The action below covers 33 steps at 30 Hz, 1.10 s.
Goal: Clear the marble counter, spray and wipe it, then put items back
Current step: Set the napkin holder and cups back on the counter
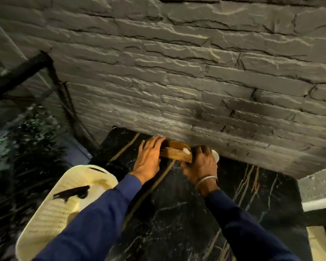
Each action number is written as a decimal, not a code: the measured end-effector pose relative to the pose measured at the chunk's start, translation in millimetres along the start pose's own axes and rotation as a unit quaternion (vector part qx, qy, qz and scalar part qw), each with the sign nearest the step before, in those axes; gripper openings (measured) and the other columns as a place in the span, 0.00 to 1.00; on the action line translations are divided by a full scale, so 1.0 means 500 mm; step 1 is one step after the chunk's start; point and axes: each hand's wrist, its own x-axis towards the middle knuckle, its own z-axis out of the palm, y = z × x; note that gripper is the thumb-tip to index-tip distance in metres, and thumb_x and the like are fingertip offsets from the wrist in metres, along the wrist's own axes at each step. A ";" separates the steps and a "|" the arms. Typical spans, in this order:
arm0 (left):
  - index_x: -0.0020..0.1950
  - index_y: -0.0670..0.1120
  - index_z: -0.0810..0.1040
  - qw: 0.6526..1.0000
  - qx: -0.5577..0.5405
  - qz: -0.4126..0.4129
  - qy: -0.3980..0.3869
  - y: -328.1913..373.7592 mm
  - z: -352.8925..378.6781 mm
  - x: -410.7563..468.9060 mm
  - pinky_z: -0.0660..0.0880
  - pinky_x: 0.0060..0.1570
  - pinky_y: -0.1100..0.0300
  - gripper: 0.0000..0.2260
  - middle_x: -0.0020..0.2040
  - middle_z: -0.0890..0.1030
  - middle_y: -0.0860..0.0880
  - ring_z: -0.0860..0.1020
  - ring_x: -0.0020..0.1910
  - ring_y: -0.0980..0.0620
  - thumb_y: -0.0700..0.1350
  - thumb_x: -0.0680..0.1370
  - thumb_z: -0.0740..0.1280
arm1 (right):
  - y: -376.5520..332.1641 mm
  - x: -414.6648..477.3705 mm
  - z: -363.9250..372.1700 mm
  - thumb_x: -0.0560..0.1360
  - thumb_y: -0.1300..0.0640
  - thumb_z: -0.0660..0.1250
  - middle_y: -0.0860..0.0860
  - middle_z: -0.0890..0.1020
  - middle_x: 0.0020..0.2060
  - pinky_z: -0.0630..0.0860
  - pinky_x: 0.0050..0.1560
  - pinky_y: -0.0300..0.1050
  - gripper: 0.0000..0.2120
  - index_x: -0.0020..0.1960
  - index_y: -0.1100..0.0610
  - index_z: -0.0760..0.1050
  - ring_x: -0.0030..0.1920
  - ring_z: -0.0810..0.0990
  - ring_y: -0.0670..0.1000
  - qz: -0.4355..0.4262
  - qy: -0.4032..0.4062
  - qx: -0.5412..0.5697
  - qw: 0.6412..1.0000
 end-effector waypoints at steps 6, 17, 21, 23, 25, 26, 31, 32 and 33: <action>0.75 0.43 0.67 0.988 -0.053 -0.078 0.123 -0.159 -0.167 -0.278 0.59 0.75 0.49 0.27 0.73 0.70 0.44 0.67 0.74 0.46 0.41 0.75 0.62 | -0.286 -0.129 0.010 0.64 0.48 0.69 0.54 0.81 0.47 0.75 0.56 0.52 0.17 0.49 0.55 0.78 0.52 0.78 0.58 -0.145 -0.047 0.057 0.987; 0.65 0.47 0.73 0.883 -0.057 -0.391 0.253 -0.467 -0.185 -0.980 0.68 0.64 0.53 0.18 0.64 0.75 0.46 0.73 0.64 0.43 0.40 0.76 0.68 | -0.711 -0.566 0.218 0.69 0.57 0.69 0.51 0.79 0.42 0.74 0.45 0.44 0.04 0.44 0.53 0.77 0.42 0.79 0.53 -0.393 -0.224 0.142 0.880; 0.59 0.45 0.77 0.822 -0.091 -0.533 0.179 -0.550 -0.116 -1.161 0.73 0.56 0.51 0.18 0.60 0.78 0.46 0.76 0.57 0.41 0.42 0.71 0.74 | -0.763 -0.683 0.367 0.68 0.59 0.69 0.52 0.80 0.45 0.77 0.45 0.46 0.09 0.47 0.51 0.77 0.43 0.81 0.55 -0.349 -0.386 0.095 0.849; 0.60 0.43 0.77 0.790 -0.129 -0.581 0.147 -0.586 -0.073 -1.215 0.73 0.54 0.51 0.23 0.58 0.79 0.43 0.77 0.55 0.39 0.42 0.67 0.78 | -0.775 -0.722 0.449 0.69 0.58 0.69 0.54 0.81 0.49 0.76 0.51 0.45 0.13 0.53 0.52 0.77 0.48 0.81 0.55 -0.329 -0.440 0.044 0.834; 0.62 0.43 0.76 0.761 -0.161 -0.618 0.114 -0.626 -0.022 -1.250 0.73 0.55 0.51 0.27 0.59 0.78 0.42 0.76 0.57 0.39 0.45 0.66 0.79 | -0.786 -0.752 0.531 0.70 0.57 0.70 0.54 0.79 0.53 0.75 0.56 0.46 0.18 0.59 0.53 0.74 0.54 0.79 0.56 -0.331 -0.462 0.001 0.823; 0.64 0.44 0.75 0.750 -0.172 -0.632 0.093 -0.648 0.006 -1.261 0.73 0.57 0.52 0.29 0.60 0.77 0.43 0.75 0.59 0.39 0.47 0.66 0.79 | -0.791 -0.765 0.577 0.70 0.56 0.71 0.55 0.78 0.57 0.74 0.59 0.47 0.22 0.63 0.53 0.72 0.58 0.77 0.57 -0.337 -0.473 -0.023 0.814; 0.74 0.44 0.66 0.718 -0.222 -0.659 0.042 -0.744 0.139 -1.275 0.68 0.68 0.51 0.43 0.71 0.70 0.44 0.66 0.70 0.39 0.66 0.65 0.68 | -0.807 -0.814 0.790 0.69 0.49 0.73 0.56 0.70 0.67 0.69 0.66 0.49 0.37 0.73 0.52 0.59 0.66 0.71 0.57 -0.344 -0.476 -0.100 0.803; 0.76 0.45 0.64 0.719 -0.220 -0.659 0.028 -0.758 0.158 -1.273 0.68 0.70 0.50 0.46 0.73 0.68 0.45 0.64 0.72 0.39 0.68 0.64 0.67 | -0.804 -0.819 0.827 0.68 0.47 0.74 0.56 0.66 0.71 0.68 0.68 0.49 0.41 0.74 0.52 0.57 0.68 0.69 0.57 -0.347 -0.478 -0.109 0.800; 0.77 0.47 0.61 0.718 -0.219 -0.660 0.021 -0.775 0.181 -1.269 0.68 0.70 0.48 0.46 0.75 0.66 0.45 0.63 0.73 0.39 0.67 0.65 0.70 | -0.800 -0.825 0.874 0.66 0.45 0.75 0.55 0.62 0.73 0.66 0.70 0.49 0.45 0.75 0.52 0.56 0.70 0.66 0.57 -0.359 -0.480 -0.115 0.792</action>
